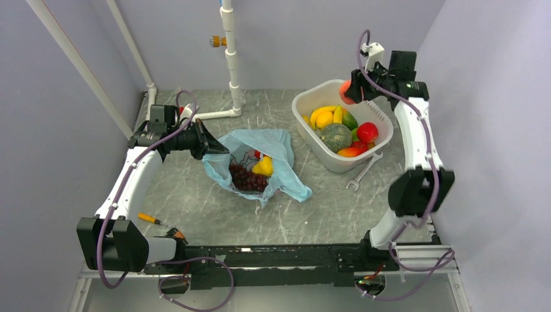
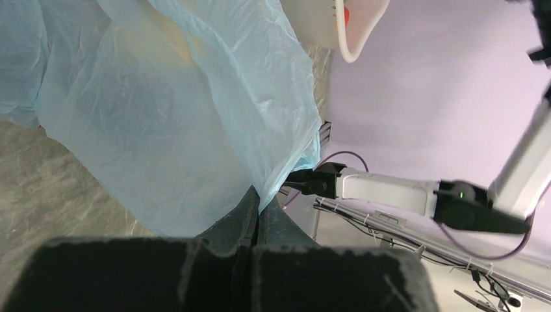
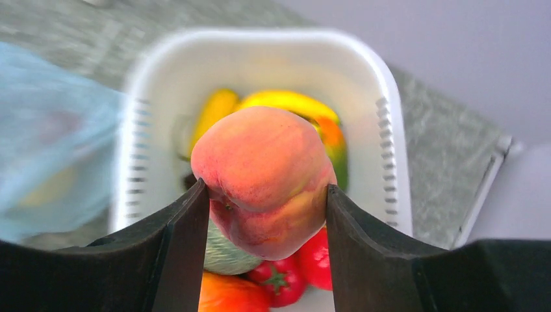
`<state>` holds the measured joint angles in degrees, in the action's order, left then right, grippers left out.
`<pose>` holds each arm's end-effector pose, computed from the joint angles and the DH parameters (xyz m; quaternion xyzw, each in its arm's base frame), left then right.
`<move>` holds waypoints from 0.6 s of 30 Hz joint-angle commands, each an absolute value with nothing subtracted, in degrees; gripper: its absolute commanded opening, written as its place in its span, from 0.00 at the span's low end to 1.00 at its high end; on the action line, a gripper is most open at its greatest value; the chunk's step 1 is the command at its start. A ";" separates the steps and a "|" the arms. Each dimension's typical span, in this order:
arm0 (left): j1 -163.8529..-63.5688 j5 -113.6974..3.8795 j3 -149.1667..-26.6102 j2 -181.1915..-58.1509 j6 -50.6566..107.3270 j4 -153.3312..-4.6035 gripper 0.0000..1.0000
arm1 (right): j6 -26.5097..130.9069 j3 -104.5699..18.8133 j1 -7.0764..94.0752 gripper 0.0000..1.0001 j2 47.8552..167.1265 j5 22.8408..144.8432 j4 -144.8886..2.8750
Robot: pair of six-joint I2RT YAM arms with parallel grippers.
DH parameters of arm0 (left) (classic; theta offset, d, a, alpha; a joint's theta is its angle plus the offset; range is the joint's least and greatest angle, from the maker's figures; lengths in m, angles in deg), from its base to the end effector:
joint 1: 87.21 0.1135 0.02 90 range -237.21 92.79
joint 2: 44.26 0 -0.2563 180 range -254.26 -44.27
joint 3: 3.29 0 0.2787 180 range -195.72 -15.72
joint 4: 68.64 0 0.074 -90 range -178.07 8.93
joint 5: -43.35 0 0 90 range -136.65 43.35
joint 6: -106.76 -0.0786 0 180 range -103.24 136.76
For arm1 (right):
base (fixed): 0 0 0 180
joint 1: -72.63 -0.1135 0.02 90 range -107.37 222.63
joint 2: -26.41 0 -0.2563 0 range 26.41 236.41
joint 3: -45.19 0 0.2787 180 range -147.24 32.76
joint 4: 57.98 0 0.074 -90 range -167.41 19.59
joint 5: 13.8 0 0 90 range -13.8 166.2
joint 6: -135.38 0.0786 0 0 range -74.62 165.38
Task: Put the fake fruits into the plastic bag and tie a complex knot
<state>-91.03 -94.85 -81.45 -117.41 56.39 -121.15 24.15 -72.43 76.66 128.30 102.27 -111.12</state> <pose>0.3041 -0.0790 0.2900 -0.1207 0.8551 -0.4760 0.1665 0.4572 0.0024 0.3520 -0.2294 0.8487 0.1029 0.4653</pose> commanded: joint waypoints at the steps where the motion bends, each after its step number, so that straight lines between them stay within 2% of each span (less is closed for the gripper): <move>1: -90.73 -96.41 -82.34 -117.21 56.16 -119.41 0.00 | 29.76 -64.76 67.67 0.31 111.66 113.50 -106.98; 5: -90.73 -97.28 -81.94 -117.30 57.12 -118.55 0.00 | 29.72 -48.83 52.26 0.31 97.60 112.11 -97.23; 7: -90.75 -97.34 -81.99 -117.39 57.14 -118.61 0.00 | 27.04 -42.45 43.27 0.32 93.19 107.26 -93.51; 11: -90.78 -97.53 -82.04 -117.48 57.22 -118.54 0.00 | 22.53 -38.05 28.05 0.31 94.75 99.93 -89.69; 18: -90.73 -97.71 -82.35 -117.00 57.11 -118.59 0.00 | 7.46 -28.02 15.11 0.30 103.04 86.47 -76.38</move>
<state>-91.03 -95.99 -81.45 -117.41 56.70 -120.69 18.23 -31.91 19.26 99.34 96.98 -86.84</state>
